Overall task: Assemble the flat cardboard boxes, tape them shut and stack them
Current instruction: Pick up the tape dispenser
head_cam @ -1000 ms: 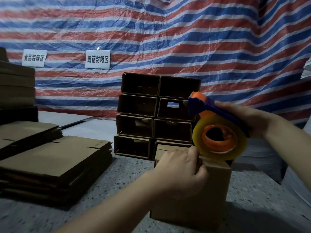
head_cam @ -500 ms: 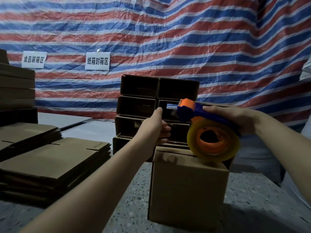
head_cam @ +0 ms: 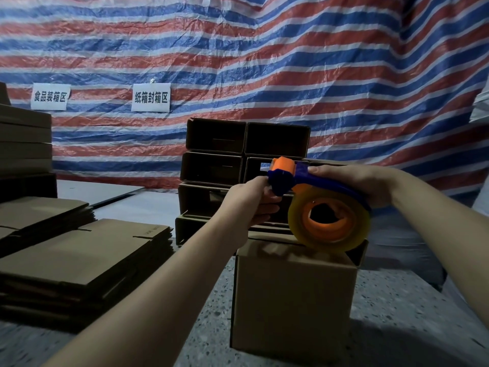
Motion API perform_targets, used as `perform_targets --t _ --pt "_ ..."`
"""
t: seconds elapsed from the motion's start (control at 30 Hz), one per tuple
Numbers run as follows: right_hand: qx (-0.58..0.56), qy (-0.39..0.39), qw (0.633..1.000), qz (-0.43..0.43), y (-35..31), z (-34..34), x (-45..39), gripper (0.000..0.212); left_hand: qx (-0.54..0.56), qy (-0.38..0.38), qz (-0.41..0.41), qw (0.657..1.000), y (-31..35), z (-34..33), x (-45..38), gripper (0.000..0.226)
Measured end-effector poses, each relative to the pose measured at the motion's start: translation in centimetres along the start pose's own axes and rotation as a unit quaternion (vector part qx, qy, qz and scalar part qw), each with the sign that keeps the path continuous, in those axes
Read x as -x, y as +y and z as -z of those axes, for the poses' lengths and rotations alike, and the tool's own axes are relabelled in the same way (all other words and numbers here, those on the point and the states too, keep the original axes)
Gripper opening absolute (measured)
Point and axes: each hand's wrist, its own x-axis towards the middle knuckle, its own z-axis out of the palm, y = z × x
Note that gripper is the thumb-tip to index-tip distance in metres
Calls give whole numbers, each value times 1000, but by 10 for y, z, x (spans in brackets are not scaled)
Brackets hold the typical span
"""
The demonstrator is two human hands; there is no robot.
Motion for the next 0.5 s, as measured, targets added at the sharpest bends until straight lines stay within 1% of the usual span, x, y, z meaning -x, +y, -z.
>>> perform_targets --t 0.1,0.17,0.27,0.33,0.4,0.5 --pt "-2 -2 1000 1 0 0 1 108 8 10 -1 1000 -8 -2 3 21" --pt "-5 -6 1000 -2 -1 0 -1 103 -4 11 -17 1000 -14 -2 5 25" --pt "-1 -12 1000 -21 -5 2 1 79 -14 25 -30 999 -18 -3 5 27" --pt "-5 -11 999 -36 -7 -1 -1 69 -13 48 -30 998 -21 -5 4 30" --pt "45 -19 998 -51 -12 0 -1 74 -14 56 -41 998 -26 -5 5 30" --pt "106 -20 991 -82 -26 11 9 98 -14 61 -48 997 -33 -4 3 31"
